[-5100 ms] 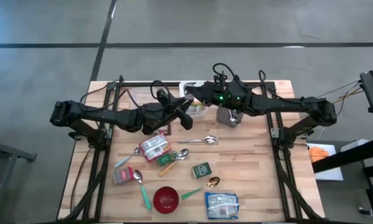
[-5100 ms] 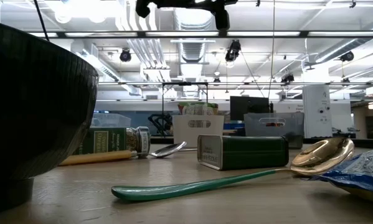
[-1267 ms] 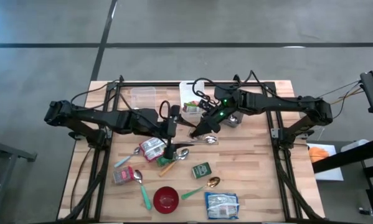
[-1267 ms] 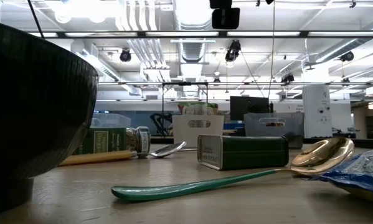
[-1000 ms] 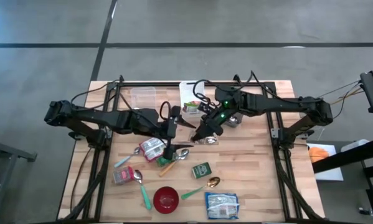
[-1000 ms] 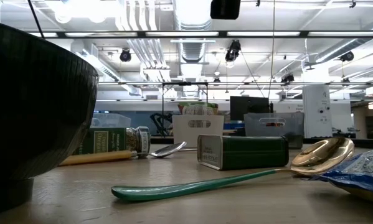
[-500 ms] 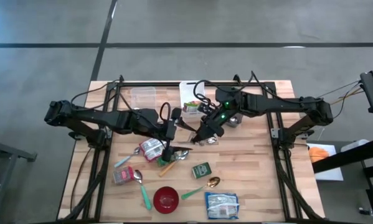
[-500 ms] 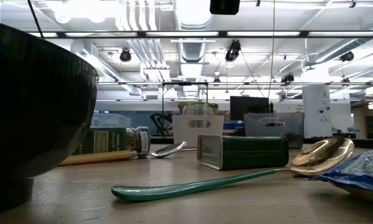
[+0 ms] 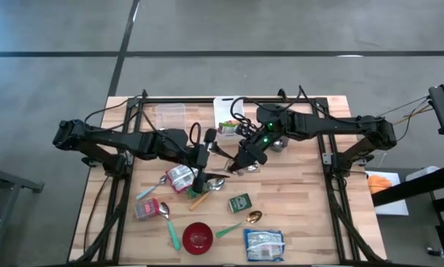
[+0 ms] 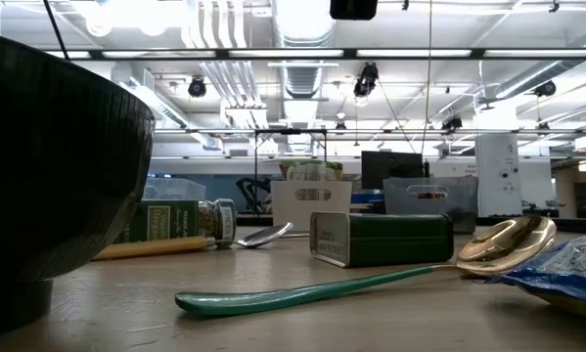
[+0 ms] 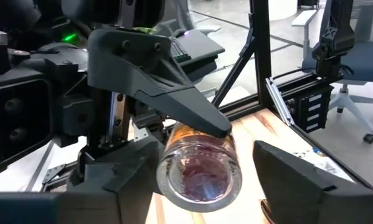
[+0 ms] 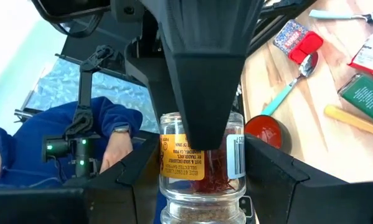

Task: Pick & Place Food Item
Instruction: Put the brown seasoning bottle into the transparent bin

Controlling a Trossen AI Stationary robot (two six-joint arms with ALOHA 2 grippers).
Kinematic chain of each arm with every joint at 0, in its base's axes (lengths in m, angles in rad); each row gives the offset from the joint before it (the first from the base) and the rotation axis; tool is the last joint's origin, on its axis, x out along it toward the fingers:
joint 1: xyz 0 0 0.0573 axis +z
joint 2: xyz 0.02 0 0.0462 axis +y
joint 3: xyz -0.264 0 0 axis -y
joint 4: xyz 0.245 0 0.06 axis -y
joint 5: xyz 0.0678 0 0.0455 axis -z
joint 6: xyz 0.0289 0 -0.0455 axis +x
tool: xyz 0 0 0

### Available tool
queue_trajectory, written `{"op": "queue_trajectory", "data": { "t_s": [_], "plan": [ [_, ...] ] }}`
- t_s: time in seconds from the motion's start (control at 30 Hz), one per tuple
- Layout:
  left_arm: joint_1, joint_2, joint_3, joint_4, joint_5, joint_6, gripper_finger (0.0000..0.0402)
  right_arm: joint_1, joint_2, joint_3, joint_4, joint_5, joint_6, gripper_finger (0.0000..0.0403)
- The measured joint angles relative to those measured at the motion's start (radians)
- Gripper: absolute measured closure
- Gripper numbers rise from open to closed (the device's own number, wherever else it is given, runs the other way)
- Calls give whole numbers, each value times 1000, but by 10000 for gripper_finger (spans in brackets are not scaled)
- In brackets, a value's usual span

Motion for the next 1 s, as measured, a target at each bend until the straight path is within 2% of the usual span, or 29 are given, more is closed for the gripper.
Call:
{"op": "queue_trajectory", "data": {
  "t_s": [0.13, 0.23, 0.73, 0.9, 1.0],
  "plan": [
    [0, 0, 0, 3, 4, 5, 192, 0, 0, -1, 19, 0, 7, 220],
    [0, 0, 0, 6, 13, 6, 213, 2, 0, -1, 28, -2, 13, 220],
    [3, 0, 0, 17, 34, 0, 226, 5, 0, -2, 42, 12, 22, 219],
    [4, 3, -2, 6, 34, -54, 226, 5, 0, 0, 56, 70, 27, 139],
    [5, 3, -2, 6, 35, -85, 226, 5, 0, 0, 56, 91, 24, 112]
  ]
}}
